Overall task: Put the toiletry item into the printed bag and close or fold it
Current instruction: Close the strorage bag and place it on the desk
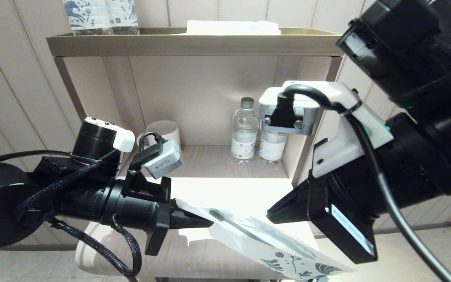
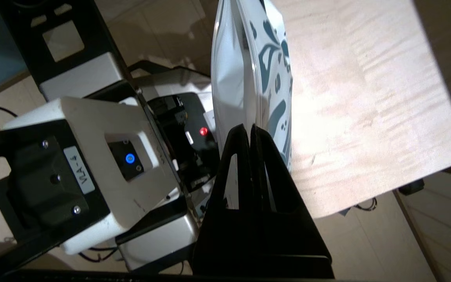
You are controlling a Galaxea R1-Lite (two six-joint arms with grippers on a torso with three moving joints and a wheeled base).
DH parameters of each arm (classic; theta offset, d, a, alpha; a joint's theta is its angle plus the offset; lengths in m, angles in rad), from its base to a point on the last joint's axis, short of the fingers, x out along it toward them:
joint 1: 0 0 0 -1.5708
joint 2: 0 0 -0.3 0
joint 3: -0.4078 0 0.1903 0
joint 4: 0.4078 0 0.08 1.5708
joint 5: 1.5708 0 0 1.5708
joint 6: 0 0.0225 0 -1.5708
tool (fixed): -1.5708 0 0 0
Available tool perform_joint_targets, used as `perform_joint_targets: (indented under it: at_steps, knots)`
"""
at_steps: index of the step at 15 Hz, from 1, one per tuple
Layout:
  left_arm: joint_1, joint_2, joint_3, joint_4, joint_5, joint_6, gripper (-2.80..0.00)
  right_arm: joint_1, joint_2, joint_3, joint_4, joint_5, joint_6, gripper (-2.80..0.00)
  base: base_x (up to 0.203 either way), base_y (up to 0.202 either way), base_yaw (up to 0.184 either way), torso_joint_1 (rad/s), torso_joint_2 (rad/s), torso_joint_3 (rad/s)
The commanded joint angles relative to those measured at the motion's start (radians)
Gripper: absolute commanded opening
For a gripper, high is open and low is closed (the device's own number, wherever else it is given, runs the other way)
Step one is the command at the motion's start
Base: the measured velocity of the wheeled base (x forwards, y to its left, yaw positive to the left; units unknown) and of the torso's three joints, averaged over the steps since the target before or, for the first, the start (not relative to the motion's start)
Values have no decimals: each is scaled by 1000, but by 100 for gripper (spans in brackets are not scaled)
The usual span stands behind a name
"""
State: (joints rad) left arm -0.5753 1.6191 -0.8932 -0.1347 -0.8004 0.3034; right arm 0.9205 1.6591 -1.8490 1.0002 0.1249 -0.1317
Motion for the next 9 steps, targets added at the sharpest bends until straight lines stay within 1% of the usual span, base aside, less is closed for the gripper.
perform_joint_targets:
  at_steps: [1, 2, 3, 4, 6, 8, 9]
  knots:
    - [0, 3, -18, 2, -3, -19, -280, 1, 14, -6, -31, 1, 0, -280, 0, 0, 0, 0, 0, 0]
    - [0, 6, -36, 7, 15, -52, -280, 0, 17, -6, -37, 1, 0, -280, 0, 0, 0, 0, 0, 0]
    - [0, 9, -54, 9, 47, -93, -280, -4, 18, -4, -38, 2, 1, -280, 0, 0, 0, 0, 0, 0]
    - [0, 13, -62, 6, 65, -118, -280, -8, 19, -3, -38, 0, 11, -280, 0, 0, 0, 0, 0, 0]
    - [0, 10, -53, 3, 67, -115, -280, -8, 19, 0, -70, -6, 43, -280, 0, 0, 0, 0, 0, 0]
    - [-1, 4, -48, 3, 66, -114, -280, -5, 22, 7, -113, -9, 52, -280, 0, 0, 0, 0, 0, 0]
    - [-1, 5, -46, 3, 66, -113, -280, 1, 21, 15, -127, -11, 45, 0, 0, 0, 0, 0, 0, 0]
